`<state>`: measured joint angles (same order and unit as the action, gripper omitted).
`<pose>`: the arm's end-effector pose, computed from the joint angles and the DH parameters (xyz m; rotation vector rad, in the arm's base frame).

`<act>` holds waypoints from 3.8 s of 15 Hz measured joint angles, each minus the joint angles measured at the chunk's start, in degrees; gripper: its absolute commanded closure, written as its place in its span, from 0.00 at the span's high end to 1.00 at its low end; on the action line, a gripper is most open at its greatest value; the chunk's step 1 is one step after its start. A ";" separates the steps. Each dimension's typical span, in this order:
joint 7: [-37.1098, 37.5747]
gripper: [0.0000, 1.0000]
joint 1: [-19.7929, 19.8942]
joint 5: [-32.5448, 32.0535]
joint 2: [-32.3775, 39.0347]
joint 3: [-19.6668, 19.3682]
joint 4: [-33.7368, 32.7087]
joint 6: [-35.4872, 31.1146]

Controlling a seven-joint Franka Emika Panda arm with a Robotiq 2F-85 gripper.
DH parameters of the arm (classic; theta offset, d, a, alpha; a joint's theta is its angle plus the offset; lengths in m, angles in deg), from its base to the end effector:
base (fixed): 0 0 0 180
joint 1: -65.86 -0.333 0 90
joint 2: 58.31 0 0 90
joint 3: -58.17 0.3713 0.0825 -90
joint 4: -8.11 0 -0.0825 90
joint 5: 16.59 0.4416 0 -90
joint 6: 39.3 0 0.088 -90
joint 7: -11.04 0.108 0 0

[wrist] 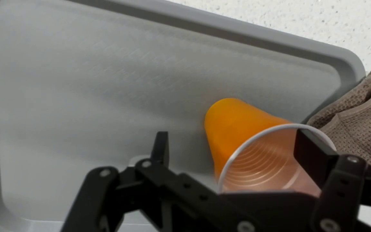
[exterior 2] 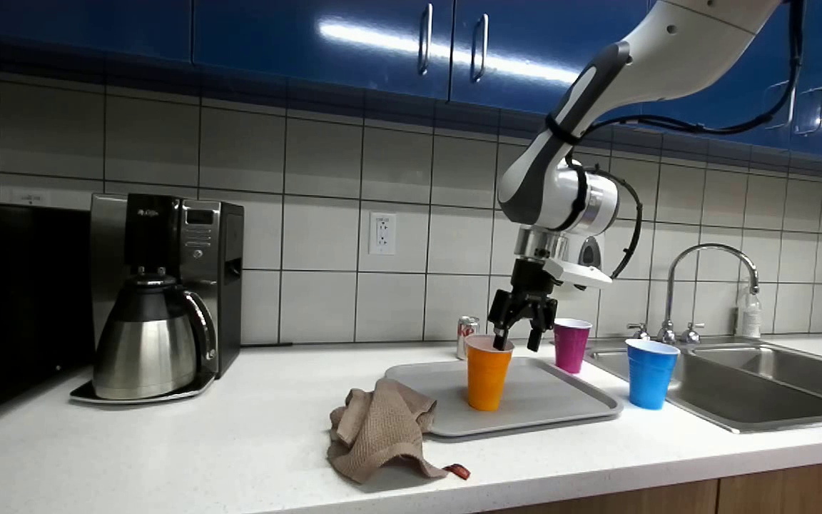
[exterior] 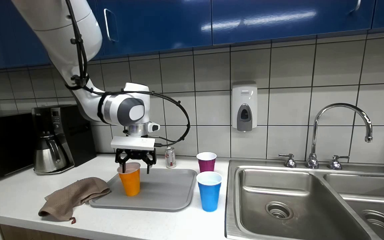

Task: Remove the cups from the tray

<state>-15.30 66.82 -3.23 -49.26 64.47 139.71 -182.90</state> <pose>0.5747 0.0520 0.2946 -2.9409 -0.5452 -0.1184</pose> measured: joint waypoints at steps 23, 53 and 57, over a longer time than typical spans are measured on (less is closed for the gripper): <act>0.00 0.00 -0.35 -0.04 1.66 1.12 1.37 -0.03; -1.46 0.01 -0.08 2.93 -10.41 -6.76 1.16 19.08; -1.46 0.01 0.01 1.01 -10.52 -8.56 1.24 20.65</act>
<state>-16.76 66.83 -2.22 -59.78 55.92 140.95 -162.26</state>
